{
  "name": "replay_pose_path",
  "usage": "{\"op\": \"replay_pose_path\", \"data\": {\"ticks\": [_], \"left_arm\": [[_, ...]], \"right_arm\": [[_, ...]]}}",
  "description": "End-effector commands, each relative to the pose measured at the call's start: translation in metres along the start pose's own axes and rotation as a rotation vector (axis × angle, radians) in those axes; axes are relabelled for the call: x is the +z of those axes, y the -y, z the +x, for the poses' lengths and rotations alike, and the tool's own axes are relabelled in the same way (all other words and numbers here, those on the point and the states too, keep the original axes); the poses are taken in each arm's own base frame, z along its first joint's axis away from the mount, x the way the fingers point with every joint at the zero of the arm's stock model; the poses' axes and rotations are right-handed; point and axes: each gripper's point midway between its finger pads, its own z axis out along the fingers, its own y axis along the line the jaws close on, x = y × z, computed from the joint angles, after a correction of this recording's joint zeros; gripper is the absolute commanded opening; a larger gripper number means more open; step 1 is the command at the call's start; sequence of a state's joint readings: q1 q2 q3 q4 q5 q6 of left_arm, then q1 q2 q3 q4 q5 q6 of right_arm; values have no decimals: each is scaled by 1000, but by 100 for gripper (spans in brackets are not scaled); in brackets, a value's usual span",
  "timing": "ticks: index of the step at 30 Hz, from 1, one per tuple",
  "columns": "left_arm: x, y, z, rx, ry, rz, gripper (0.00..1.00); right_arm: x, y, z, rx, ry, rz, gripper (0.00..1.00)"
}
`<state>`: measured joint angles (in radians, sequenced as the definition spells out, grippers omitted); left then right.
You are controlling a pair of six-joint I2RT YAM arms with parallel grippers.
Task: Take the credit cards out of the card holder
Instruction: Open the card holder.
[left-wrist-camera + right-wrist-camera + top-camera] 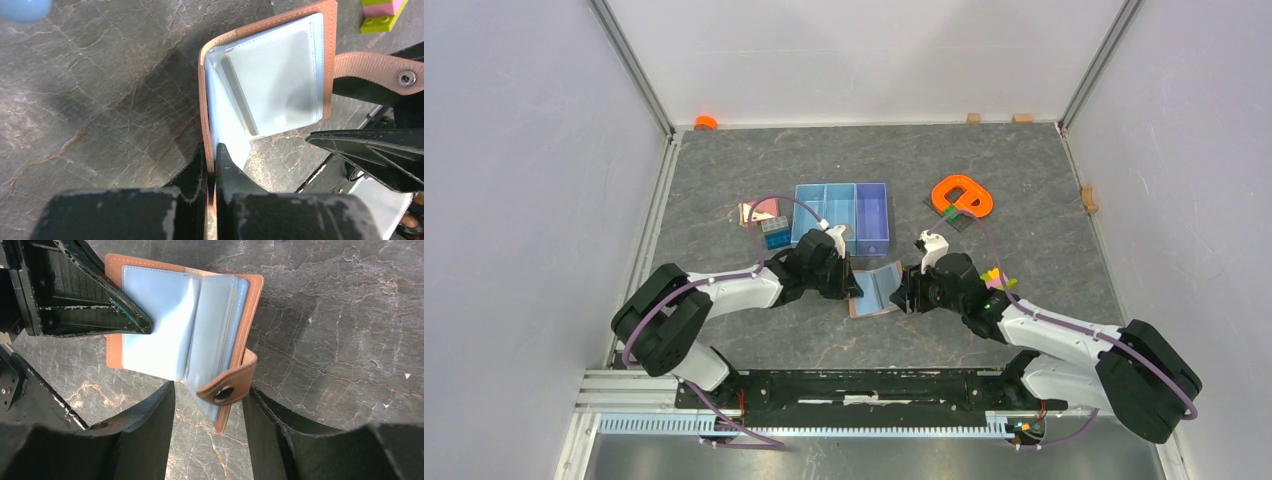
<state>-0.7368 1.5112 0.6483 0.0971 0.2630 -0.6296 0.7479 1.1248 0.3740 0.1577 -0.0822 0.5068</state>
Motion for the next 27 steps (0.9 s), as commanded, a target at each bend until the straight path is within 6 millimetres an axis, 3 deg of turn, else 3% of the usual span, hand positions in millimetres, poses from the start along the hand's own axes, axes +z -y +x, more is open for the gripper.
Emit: {"op": "replay_pose_path", "data": {"ticks": [1,4,9,19,27], "left_arm": [[-1,-4,-15,59,38,-42,2],[0,-5,-16,62,37,-48,2],[2,-7,-14,64,23,-57,2],[10,-5,-9,56,-17,-33,2],[19,-3,0,49,-65,-19,2]], "right_arm": [[-3,-7,-21,-26,51,-19,57],[-3,-3,-21,-32,44,2,51],[-2,-3,-22,-46,45,1,33],[15,-11,-1,-33,-49,-66,24],[21,-17,5,-37,-67,-102,28]]}}
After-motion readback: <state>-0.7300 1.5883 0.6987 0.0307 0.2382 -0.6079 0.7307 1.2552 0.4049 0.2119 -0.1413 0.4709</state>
